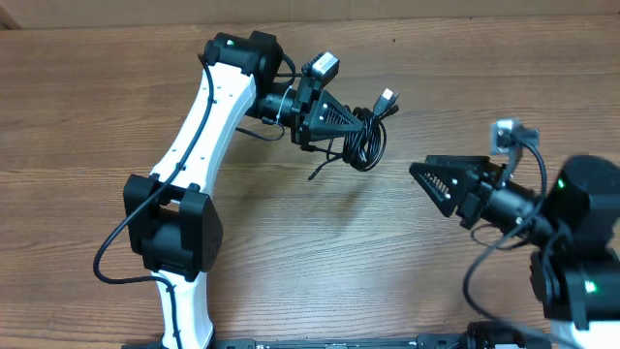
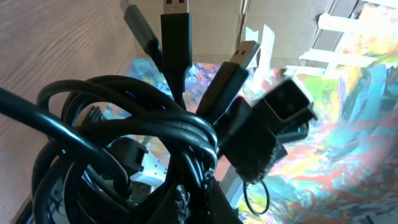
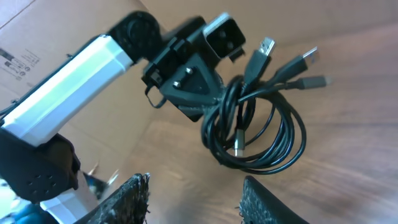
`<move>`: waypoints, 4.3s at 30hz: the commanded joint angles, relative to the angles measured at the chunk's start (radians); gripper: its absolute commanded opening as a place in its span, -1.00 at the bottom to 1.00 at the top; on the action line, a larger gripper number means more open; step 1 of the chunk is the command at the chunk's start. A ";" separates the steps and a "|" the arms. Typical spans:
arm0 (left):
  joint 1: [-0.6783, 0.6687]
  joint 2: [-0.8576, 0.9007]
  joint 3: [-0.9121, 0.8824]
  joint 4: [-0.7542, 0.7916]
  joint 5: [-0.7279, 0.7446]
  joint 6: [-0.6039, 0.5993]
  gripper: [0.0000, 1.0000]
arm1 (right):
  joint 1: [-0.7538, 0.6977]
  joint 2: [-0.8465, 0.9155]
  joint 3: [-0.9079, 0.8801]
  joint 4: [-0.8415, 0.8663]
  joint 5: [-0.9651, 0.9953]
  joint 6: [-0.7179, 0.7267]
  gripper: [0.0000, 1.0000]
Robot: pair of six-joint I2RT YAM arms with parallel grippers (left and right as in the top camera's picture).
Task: Untangle cables
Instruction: 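Move the right gripper up toward the bundle held by the left gripper, then grasp the cable loops with the right gripper beside the left gripper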
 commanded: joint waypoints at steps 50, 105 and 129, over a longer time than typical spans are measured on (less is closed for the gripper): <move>0.009 0.002 0.017 0.001 0.044 -0.118 -0.92 | 0.168 0.377 0.022 0.280 0.011 0.092 -0.43; -0.042 0.002 0.017 0.007 0.041 -0.117 -0.92 | 0.306 0.423 0.022 0.418 0.478 0.395 -0.93; 0.085 0.002 0.017 0.181 -0.706 -0.230 -0.91 | 0.304 0.238 0.022 0.155 0.487 0.194 -0.93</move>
